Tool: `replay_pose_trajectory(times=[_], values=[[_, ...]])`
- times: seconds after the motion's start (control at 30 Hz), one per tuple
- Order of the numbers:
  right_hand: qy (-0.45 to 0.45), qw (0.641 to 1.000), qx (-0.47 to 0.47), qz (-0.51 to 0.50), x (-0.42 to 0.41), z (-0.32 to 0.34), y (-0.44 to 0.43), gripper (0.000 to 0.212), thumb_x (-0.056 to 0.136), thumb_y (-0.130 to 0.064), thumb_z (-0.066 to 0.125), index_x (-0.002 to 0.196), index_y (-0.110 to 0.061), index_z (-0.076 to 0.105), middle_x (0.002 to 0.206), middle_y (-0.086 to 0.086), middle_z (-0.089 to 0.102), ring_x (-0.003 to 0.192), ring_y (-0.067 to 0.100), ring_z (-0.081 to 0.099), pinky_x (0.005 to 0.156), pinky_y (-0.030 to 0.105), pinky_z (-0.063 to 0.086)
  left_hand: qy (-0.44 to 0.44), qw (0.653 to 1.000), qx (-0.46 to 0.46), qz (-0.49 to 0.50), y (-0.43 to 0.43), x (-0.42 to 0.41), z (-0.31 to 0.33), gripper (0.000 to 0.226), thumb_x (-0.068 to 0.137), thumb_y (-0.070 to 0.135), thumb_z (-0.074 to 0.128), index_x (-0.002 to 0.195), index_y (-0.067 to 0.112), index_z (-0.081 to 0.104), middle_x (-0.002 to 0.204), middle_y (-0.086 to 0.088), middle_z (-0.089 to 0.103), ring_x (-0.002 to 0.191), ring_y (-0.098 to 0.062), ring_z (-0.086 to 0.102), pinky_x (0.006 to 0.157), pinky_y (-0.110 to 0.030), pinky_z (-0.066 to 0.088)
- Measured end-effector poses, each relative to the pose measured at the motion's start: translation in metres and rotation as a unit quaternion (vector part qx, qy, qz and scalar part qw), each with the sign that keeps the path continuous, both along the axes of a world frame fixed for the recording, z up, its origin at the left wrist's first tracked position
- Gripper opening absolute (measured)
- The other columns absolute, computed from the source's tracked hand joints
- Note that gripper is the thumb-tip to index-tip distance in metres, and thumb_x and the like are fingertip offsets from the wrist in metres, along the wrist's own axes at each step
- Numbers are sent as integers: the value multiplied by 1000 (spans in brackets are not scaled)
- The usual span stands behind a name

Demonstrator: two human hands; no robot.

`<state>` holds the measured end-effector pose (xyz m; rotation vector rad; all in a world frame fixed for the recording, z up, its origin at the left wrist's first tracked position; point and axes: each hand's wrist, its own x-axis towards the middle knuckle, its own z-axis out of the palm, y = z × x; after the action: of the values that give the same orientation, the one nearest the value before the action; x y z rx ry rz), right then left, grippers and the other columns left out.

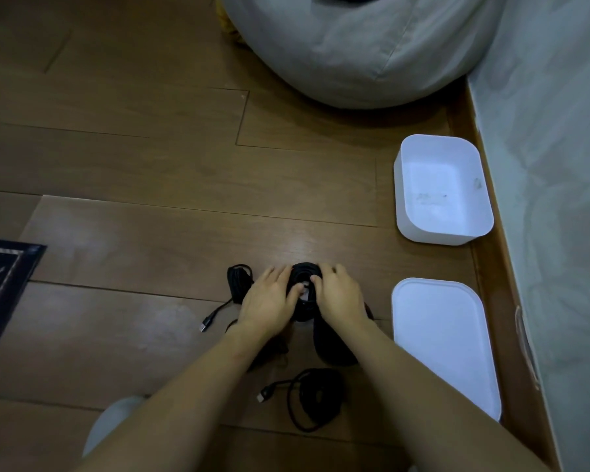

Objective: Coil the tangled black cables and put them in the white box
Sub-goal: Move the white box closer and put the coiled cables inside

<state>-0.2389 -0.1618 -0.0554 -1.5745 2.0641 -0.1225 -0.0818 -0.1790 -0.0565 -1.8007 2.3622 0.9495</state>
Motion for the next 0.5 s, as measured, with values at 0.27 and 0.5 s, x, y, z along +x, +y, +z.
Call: replay_pose_trajectory(times=[0.27,0.5], values=[[183,971,-88,127,24,-15,25,29,91,-37,75,109,-15,70,78,5,68,73,30,62,62,39,47,-5,999,13,-50,38,38,-18,83,102,67,22,165,18,-1,173,4,2,157,-7,-4,127,-31,-4],[125,982,-23,138,20,3,20,36,110,-39,35,137,-20,49,115,10,68,110,35,54,86,43,41,-21,995,31,-90,31,39,-6,98,97,71,41,165,15,-3,173,0,-1,158,-12,-5,128,-36,-1]])
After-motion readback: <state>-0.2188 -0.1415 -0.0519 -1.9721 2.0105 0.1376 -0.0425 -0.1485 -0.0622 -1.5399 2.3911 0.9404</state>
